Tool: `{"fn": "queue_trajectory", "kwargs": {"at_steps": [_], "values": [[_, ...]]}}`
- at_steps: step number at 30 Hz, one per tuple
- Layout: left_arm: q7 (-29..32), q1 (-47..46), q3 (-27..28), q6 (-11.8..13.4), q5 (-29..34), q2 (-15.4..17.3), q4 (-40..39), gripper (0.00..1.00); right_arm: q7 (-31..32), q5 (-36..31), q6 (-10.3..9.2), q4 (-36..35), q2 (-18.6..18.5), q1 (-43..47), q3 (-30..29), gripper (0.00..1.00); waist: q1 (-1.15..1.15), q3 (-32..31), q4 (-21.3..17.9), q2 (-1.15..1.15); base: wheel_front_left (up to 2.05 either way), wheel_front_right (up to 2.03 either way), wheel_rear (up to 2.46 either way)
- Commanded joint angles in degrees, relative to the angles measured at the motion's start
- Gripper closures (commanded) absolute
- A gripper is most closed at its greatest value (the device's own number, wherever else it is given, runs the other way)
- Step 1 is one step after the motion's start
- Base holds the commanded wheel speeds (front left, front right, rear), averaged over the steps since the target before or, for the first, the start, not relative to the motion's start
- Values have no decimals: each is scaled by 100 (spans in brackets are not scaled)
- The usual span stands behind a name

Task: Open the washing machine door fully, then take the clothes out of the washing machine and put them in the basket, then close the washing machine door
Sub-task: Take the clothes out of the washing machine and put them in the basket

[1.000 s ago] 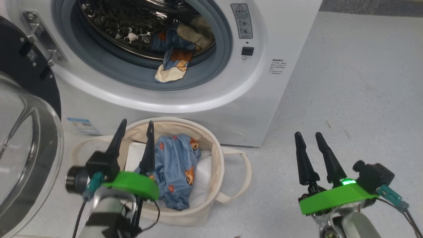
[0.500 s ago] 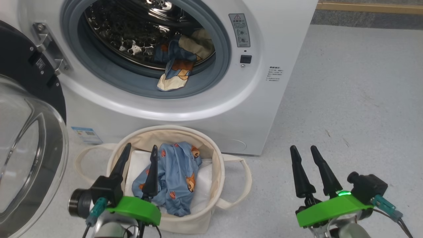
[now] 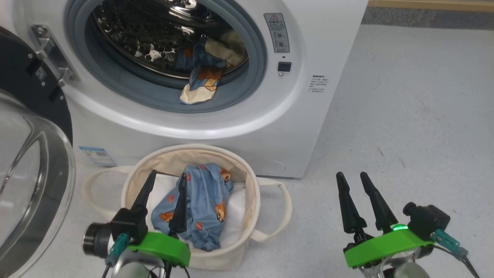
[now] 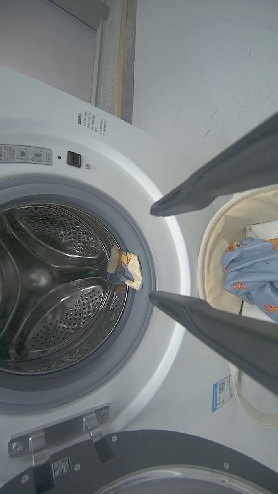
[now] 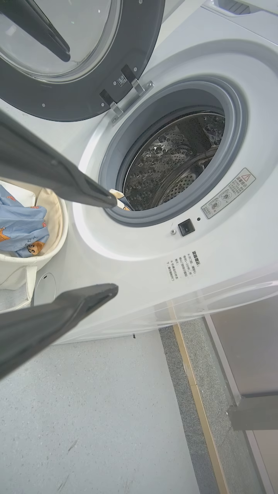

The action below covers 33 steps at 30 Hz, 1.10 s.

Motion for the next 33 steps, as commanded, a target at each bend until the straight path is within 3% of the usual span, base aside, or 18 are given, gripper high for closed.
{"fn": "queue_trajectory", "kwargs": {"at_steps": [1,7,22,33], "values": [[-67,-211,216,-35,94,19,-132,0,-69,3,43,-190,-26,-114,125,0,1,83,-11,0,0,0,0],[-67,-899,44,-122,532,264,153,0,-69,-29,43,-269,-26,-280,134,0,1,517,-42,0,0,0,0],[342,-3830,-524,-249,1595,945,1843,0,-69,222,43,-561,-26,-1006,249,0,1,2256,-448,0,0,0,0],[330,-5144,-959,-203,2095,1085,2983,0,-69,417,43,-580,-26,-1313,276,0,1,2592,-676,0,0,0,0]]}}
